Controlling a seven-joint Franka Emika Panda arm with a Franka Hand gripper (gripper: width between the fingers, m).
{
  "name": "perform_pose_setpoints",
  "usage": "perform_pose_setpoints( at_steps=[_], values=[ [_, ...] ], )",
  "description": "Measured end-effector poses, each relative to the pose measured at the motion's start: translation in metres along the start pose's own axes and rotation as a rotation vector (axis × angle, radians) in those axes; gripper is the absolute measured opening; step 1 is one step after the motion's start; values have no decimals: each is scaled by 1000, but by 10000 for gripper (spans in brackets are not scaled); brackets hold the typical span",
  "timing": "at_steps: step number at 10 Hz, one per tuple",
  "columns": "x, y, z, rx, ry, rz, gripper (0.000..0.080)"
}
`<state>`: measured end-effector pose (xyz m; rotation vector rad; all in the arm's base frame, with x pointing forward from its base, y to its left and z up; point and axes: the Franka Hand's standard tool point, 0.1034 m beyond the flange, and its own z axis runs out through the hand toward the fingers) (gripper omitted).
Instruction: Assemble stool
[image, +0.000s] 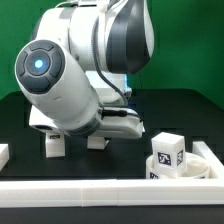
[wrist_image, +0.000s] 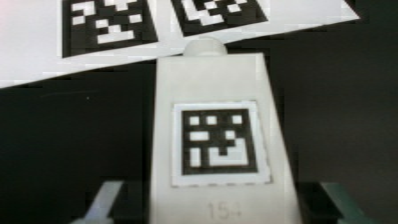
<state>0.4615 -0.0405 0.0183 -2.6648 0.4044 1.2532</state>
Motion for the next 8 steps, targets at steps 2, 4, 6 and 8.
perform_pose_setpoints(
  at_steps=[2,4,6,8],
  values=[
    [-14,-20,-34,-7,19,-12,337],
    [-34,-46,-75,-16,27,34,338],
    [-42,-65,-92,-21,65,62,338],
    [-34,-62,-91,-15,101,53,338]
  ],
)
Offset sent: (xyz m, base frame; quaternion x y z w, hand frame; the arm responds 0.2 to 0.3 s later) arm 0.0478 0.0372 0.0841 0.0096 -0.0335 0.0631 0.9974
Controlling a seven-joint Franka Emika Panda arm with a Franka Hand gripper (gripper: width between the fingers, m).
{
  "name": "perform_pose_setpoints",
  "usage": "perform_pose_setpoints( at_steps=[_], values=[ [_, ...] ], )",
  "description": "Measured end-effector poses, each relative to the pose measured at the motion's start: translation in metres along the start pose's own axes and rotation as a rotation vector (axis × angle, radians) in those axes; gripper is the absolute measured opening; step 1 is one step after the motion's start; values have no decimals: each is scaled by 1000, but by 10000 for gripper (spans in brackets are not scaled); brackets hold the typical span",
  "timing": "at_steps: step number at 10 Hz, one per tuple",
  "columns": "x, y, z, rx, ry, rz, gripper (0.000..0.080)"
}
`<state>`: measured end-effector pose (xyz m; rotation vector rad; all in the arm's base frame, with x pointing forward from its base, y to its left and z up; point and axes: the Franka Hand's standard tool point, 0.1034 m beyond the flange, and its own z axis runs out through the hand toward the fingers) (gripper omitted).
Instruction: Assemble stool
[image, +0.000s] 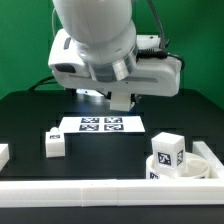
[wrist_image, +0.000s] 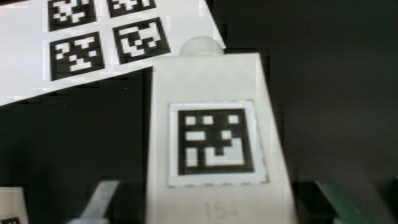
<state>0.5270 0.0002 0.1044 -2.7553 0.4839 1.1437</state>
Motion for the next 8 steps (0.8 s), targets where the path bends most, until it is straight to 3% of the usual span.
perform_pose_setpoints(
  at_steps=[2,3,4,6,8],
  values=[
    [3,-2,-3,0,25,-2,338],
    [14,-13,-19,-3,163,-20,338],
    [7,-23,-26,7,245,-31,338],
    [2,-40,-35,23,403,-53,338],
    [6,-45,-40,44,528,-63,338]
  ],
)
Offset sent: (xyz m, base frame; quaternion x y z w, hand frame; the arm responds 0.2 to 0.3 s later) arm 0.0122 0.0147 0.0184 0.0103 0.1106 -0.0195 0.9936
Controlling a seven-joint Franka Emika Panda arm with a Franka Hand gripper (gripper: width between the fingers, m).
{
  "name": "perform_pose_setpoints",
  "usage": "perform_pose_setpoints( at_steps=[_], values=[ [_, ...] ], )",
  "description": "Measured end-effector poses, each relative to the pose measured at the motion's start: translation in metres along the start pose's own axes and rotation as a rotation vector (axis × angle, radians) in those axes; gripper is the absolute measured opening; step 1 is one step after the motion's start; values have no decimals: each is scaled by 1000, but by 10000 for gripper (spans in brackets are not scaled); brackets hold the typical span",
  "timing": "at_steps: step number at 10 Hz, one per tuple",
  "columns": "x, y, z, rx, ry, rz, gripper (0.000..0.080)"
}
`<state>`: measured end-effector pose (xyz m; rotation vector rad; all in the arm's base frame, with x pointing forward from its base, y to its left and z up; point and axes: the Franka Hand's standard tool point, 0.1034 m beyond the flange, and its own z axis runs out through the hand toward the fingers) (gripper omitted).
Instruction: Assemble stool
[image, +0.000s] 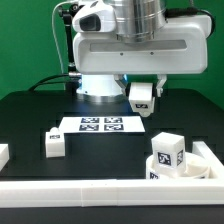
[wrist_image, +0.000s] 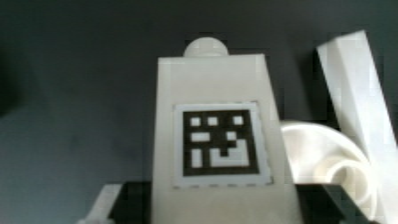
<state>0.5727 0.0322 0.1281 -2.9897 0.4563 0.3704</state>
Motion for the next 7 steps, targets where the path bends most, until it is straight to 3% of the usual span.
perform_pose_setpoints(
  at_steps=[3,7],
  values=[
    [9,-9,-1,27,235,-19,338],
    [21,-40,-7,59,497,-60,338]
  ],
)
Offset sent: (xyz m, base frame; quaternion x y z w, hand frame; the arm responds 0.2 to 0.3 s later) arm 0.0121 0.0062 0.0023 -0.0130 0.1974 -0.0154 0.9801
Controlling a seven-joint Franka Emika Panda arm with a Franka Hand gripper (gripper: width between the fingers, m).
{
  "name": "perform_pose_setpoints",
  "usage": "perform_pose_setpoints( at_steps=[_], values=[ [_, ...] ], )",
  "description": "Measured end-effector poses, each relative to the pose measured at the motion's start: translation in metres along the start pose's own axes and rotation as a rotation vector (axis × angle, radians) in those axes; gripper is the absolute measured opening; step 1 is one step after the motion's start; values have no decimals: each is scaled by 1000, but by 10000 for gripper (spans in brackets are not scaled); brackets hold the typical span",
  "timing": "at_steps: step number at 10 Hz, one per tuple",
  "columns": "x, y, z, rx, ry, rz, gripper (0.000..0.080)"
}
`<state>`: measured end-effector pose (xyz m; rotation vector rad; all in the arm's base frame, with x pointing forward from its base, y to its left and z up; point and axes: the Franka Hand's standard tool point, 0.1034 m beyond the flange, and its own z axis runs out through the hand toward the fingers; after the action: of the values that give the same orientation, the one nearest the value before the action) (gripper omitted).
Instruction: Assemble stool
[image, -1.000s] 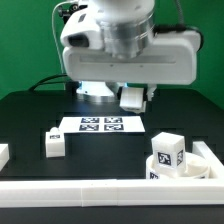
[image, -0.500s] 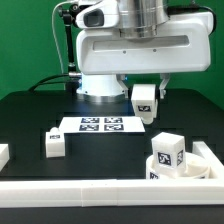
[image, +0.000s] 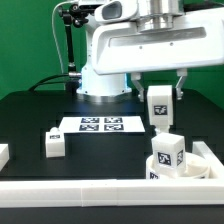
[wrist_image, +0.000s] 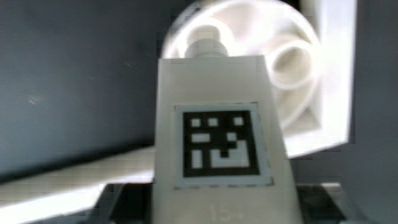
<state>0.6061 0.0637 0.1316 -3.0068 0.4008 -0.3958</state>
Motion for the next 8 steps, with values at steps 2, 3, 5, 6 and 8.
perform_pose_setpoints(
  at_steps=[2,3,5,6,8],
  values=[
    [-1,-2,2,11,128,-16,338],
    [-3,-2,3,10,125,-18,339],
    [-3,-11,7,10,122,-43,340],
    [1,-21,11,11,122,-77,340],
    [6,-47,18,9,90,-143,340]
  ],
)
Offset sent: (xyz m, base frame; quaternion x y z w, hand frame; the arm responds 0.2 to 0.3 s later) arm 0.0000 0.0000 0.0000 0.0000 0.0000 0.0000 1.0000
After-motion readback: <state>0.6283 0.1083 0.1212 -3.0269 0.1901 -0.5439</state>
